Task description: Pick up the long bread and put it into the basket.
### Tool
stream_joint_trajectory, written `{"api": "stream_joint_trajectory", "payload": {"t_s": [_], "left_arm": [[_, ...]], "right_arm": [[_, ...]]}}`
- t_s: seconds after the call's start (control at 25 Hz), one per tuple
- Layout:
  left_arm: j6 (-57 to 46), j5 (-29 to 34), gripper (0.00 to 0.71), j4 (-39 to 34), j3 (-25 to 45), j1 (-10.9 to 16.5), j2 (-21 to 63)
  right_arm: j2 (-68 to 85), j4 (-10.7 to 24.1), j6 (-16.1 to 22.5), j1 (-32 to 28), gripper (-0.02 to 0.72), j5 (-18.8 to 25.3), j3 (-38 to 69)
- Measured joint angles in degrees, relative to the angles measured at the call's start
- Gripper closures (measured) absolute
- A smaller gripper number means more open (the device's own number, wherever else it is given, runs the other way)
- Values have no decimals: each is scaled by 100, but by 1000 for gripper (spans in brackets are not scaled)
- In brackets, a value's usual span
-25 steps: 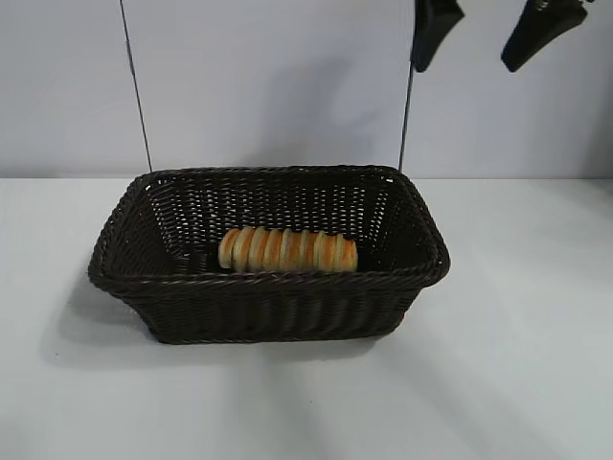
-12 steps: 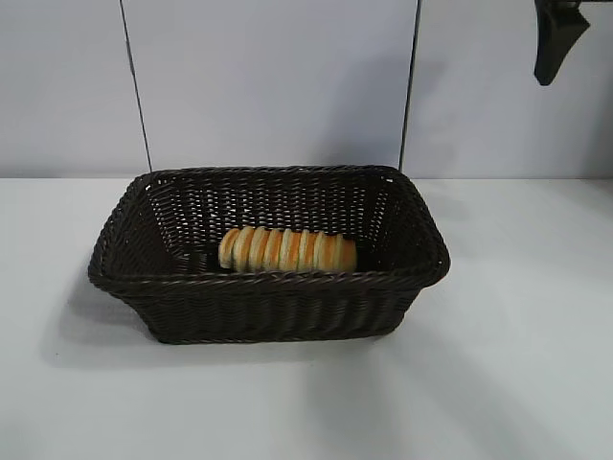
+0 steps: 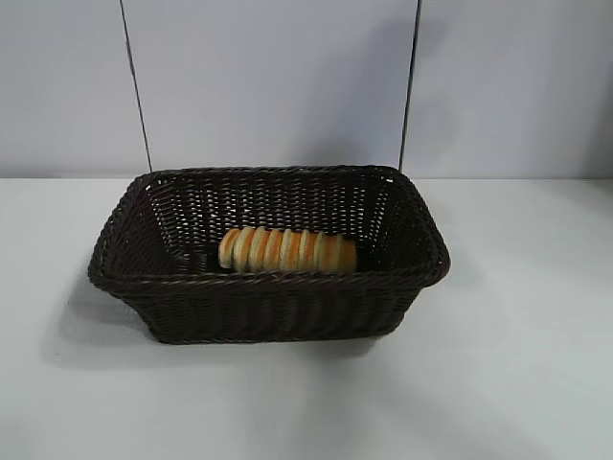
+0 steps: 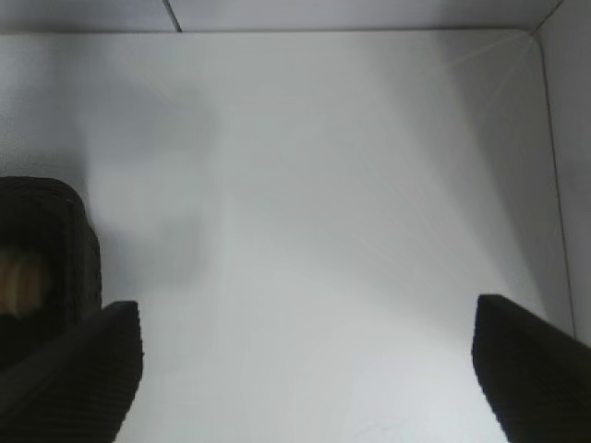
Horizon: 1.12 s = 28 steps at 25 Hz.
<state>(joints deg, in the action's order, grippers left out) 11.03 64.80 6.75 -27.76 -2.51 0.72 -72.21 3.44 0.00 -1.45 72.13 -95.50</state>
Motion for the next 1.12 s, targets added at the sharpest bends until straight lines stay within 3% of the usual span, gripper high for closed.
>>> {"api": "stream_joint_trajectory", "payload": {"t_s": [0.2,0.44,0.84,1.12], "left_arm": [[0,0,28,0,0,0,0],[0,0,28,0,0,0,0],[0,0,28,0,0,0,0],[0,0,28,0,0,0,0]], "right_arm": [[1022,4,0,0,8,29,763],[2178,6,286,0,8,40,1935],[4540,496,456,0,8,50,3292],[6080,554,469,0,8,-16,4154]]}}
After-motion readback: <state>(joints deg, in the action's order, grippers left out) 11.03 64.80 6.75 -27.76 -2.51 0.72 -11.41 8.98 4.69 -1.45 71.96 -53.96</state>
